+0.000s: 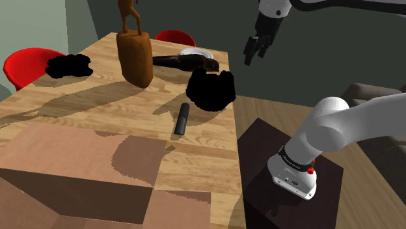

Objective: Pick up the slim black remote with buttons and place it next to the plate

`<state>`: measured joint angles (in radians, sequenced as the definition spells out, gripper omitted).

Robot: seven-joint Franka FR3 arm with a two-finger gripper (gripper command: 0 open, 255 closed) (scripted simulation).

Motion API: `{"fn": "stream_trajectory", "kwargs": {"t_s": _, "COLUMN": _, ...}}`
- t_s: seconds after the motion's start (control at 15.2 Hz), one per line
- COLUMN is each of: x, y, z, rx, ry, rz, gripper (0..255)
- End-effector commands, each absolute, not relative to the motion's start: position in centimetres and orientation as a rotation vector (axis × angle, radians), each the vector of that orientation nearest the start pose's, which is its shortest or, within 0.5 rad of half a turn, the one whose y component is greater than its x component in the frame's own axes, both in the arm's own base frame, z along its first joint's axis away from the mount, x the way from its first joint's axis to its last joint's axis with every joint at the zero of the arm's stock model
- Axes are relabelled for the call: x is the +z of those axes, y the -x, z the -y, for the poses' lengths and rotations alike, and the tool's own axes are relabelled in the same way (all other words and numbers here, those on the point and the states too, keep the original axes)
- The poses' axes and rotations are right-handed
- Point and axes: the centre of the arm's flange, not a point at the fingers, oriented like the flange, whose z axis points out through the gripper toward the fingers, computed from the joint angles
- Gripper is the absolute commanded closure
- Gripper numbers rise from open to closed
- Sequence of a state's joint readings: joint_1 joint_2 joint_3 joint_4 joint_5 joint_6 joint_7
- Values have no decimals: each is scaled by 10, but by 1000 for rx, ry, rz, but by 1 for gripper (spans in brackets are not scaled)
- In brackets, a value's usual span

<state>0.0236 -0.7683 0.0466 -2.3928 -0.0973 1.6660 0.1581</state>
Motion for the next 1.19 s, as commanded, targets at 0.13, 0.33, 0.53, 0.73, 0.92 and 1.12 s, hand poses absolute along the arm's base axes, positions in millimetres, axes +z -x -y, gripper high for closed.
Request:
{"fn": "stream_trajectory", "kwargs": {"t_s": 0.13, "x": 559, "y": -321, "z": -37, "rx": -106, "ry": 3256, "rz": -254, "gripper": 0}}
{"fn": "stream_trajectory", "kwargs": {"t_s": 0.33, "x": 533, "y": -325, "z": -67, "rx": -131, "ry": 3241, "rz": -406, "gripper": 0}}
{"fn": "stream_trajectory", "kwargs": {"t_s": 0.53, "x": 507, "y": -332, "z": -97, "rx": -156, "ry": 3219, "rz": -557, "gripper": 0}}
{"fn": "stream_trajectory", "kwargs": {"t_s": 0.73, "x": 481, "y": -343, "z": -126, "rx": -181, "ry": 3189, "rz": -708, "gripper": 0}}
{"fn": "stream_trajectory", "kwargs": {"t_s": 0.92, "x": 455, "y": -357, "z": -154, "rx": -205, "ry": 3152, "rz": -856, "gripper": 0}}
{"fn": "stream_trajectory", "kwargs": {"t_s": 1.12, "x": 430, "y": -374, "z": -180, "rx": -228, "ry": 3107, "rz": -1003, "gripper": 0}}
